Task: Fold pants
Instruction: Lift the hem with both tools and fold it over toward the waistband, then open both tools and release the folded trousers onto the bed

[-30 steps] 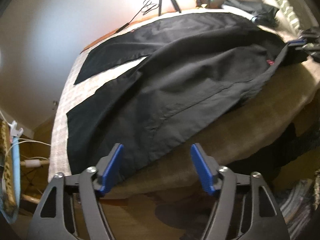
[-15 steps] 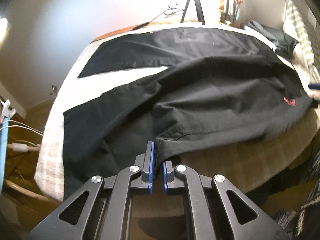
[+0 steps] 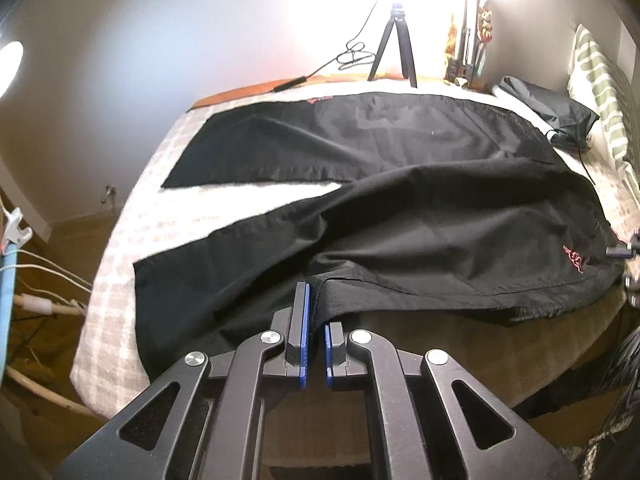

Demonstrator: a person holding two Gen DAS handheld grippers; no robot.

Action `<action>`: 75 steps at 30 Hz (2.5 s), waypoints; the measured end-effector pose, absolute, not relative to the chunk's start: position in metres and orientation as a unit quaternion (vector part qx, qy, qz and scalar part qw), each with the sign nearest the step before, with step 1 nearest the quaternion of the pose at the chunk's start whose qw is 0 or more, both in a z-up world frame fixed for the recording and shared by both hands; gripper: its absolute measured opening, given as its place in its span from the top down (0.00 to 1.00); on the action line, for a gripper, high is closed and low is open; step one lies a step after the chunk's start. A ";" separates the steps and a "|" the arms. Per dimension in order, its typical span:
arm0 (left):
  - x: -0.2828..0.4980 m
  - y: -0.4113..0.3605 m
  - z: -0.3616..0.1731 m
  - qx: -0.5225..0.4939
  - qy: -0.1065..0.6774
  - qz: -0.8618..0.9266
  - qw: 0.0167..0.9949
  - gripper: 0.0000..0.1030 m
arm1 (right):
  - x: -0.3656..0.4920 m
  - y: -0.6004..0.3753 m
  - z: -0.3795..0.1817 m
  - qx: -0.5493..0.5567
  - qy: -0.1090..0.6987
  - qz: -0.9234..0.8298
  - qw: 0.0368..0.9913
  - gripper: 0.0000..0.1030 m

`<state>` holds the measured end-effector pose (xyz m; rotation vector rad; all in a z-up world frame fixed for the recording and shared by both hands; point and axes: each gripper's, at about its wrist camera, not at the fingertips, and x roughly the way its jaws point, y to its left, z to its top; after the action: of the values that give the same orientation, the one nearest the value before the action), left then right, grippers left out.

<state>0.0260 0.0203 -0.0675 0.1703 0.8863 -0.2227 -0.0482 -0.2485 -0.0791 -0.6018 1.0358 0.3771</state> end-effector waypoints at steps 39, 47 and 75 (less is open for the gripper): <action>0.290 -0.030 -0.062 0.133 0.408 -0.084 0.899 0.97 | 0.271 -0.301 -0.054 -0.254 0.461 0.067 0.847 0.99; 0.330 -0.030 -0.099 0.134 0.444 -0.079 0.883 0.72 | 0.307 -0.304 -0.096 -0.256 0.500 0.063 0.825 0.99; 0.343 0.122 -0.034 0.114 0.414 0.048 0.902 0.26 | 0.320 -0.310 -0.108 -0.264 0.515 0.062 0.813 0.94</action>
<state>0.3428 0.1220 -0.0343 0.2353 0.8562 0.0999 0.3198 -0.3097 -0.1084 -0.5643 1.0986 0.1333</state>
